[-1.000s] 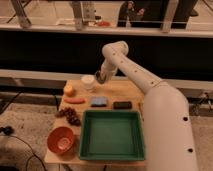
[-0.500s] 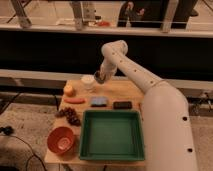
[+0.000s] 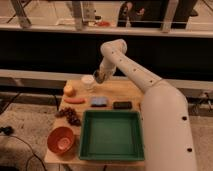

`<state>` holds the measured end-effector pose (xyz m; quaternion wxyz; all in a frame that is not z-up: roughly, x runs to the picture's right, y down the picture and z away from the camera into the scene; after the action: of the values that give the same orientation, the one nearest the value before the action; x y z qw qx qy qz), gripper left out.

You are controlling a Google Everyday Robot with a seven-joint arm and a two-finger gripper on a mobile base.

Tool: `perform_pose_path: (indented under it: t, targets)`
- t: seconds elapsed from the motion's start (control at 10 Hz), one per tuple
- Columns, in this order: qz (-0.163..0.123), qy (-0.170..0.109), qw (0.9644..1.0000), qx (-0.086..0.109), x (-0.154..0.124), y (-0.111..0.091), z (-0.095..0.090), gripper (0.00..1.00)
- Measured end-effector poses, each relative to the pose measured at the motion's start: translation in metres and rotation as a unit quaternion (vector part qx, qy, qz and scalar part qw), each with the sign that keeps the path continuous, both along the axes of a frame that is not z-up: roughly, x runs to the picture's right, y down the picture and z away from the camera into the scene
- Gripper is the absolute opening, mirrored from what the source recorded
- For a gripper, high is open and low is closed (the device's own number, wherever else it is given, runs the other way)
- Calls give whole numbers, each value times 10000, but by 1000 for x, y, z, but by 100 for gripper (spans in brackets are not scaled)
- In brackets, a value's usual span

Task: Stack cups into tray

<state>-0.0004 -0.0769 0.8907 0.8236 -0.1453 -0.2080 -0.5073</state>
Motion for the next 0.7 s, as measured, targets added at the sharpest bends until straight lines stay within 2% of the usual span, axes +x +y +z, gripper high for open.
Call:
perform_pose_path:
  t: [0.7]
  targets:
    - [-285,-191,9994,39,-5,-4,-6,0]
